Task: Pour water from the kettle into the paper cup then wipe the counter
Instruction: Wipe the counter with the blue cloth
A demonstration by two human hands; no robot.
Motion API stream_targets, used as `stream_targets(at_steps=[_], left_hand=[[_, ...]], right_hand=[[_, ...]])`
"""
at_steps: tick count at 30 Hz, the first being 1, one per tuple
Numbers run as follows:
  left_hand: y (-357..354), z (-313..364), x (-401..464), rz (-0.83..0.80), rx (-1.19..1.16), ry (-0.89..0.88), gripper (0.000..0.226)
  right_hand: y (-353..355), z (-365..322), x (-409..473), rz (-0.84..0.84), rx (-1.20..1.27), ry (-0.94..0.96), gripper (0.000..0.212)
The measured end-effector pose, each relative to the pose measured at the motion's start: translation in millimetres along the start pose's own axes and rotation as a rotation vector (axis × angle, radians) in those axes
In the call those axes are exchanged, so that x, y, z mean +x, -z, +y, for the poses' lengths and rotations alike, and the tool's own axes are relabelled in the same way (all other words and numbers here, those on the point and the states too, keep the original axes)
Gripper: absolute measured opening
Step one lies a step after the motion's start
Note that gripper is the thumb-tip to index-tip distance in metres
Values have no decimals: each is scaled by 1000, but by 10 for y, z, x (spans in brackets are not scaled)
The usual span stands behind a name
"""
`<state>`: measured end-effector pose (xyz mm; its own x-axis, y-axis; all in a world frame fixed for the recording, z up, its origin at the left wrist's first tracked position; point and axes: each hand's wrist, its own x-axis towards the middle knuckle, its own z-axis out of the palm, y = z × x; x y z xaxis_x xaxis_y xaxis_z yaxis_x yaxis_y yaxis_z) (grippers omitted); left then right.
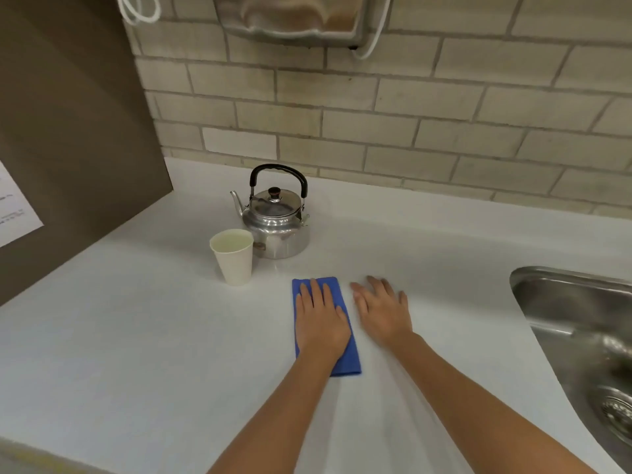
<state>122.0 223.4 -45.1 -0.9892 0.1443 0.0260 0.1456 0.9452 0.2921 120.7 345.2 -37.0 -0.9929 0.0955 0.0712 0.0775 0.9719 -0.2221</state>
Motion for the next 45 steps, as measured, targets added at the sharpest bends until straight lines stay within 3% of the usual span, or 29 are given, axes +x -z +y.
stream_targets(at_steps=[2, 4, 6, 9, 16, 20, 23, 26, 31, 34, 37, 39, 43, 45], left_hand=[[-78, 161, -140, -25, -15, -66, 84], [-104, 82, -275, -40, -23, -95, 89], [-61, -99, -301, -34, -2, -68, 82], [40, -294, -112, -12, 31, -4, 57], [-108, 240, 1026, -52, 26, -103, 55], [-235, 615, 1330, -79, 42, -139, 55], [-203, 520, 1133, -89, -3, -118, 55], [-204, 294, 710, 57, 28, -117, 60], [-160, 323, 895, -56, -13, -80, 70], [-183, 493, 1183, -67, 24, -77, 56], [-219, 444, 1063, -54, -10, -60, 55], [-201, 290, 741, -24, -65, -55, 63], [-7, -352, 139, 102, -25, -5, 62], [71, -601, 86, 78, -14, 94, 59]], right_hand=[[14, 30, 41, 12, -2, 6, 74], [46, 64, 121, 12, 25, -24, 62], [84, 112, 216, 27, 79, -77, 46], [141, 239, 354, -25, 136, -144, 42], [3, 582, 371, -69, 69, -159, 48], [-90, 583, 416, -97, -119, -96, 54], [-71, 528, 416, -25, -77, -120, 48], [-27, 508, 486, -1, 82, -220, 50], [-26, 450, 483, -53, 58, -231, 50], [-50, 498, 486, -62, -81, -155, 52], [1, 436, 529, -37, 12, -183, 50], [44, 305, 550, -25, 145, -197, 49], [27, -71, 460, -11, 158, -89, 52], [-6, -238, 378, 31, 135, -17, 70]])
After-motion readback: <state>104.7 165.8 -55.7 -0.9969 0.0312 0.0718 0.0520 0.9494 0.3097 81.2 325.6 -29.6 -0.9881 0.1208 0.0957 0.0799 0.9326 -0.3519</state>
